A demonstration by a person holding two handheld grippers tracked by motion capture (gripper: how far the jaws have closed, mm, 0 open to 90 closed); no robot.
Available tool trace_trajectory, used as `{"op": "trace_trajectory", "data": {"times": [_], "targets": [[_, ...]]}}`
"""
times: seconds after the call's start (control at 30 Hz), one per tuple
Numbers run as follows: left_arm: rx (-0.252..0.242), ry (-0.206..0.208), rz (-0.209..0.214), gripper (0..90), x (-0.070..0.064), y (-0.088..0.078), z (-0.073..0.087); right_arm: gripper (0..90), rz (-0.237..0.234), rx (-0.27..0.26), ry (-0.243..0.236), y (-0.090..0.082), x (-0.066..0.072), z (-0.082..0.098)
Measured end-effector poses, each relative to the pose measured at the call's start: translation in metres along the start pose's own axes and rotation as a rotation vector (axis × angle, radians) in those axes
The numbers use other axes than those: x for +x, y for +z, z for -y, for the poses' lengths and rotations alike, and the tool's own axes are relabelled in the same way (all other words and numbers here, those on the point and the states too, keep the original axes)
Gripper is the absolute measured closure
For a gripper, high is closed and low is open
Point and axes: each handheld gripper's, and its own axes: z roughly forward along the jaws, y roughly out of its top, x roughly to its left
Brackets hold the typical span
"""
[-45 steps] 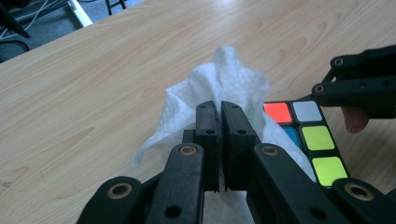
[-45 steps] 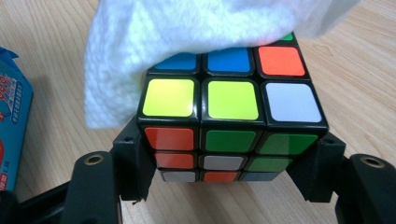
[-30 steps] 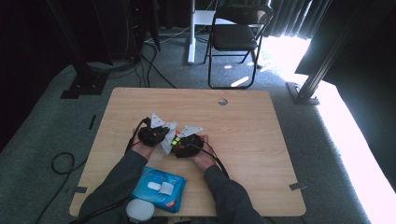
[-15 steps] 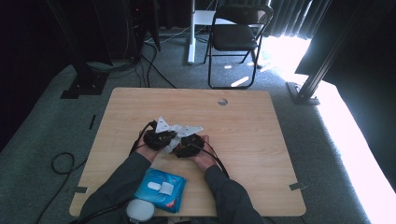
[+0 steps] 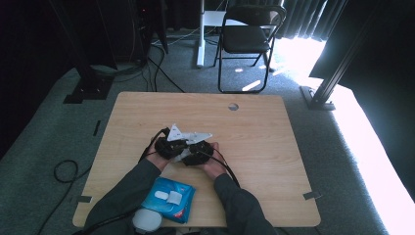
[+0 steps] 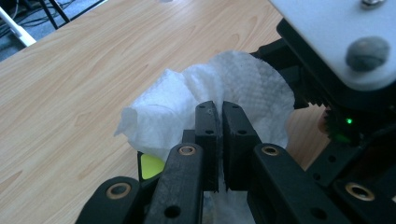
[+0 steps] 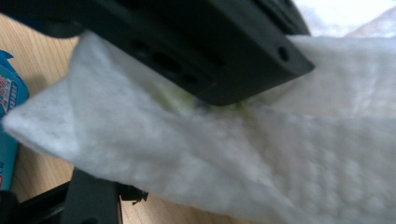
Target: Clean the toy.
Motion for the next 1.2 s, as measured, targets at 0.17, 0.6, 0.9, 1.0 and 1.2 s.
{"op": "trace_trajectory", "data": {"times": [0.17, 0.6, 0.9, 1.0, 1.2], "targets": [[0.007, -0.002, -0.01, 86.2, 0.002, 0.003, -0.001, 33.9, -0.005, 0.001, -0.001, 0.001, 0.002, 0.001], [0.019, -0.062, -0.077, 86.1, 0.024, 0.0, 0.006, 33.9, -0.009, -0.021, -0.011, -0.002, 0.003, 0.001], [0.02, -0.103, -0.101, 86.1, 0.032, -0.004, 0.009, 33.9, -0.016, -0.031, -0.008, -0.005, 0.003, 0.0], [0.022, -0.1, -0.098, 86.2, 0.03, -0.003, 0.009, 33.9, -0.015, -0.03, -0.009, -0.005, 0.003, 0.0], [0.011, -0.067, -0.069, 86.1, 0.02, -0.003, 0.006, 33.9, -0.015, -0.029, -0.011, -0.004, 0.002, 0.0]]}}
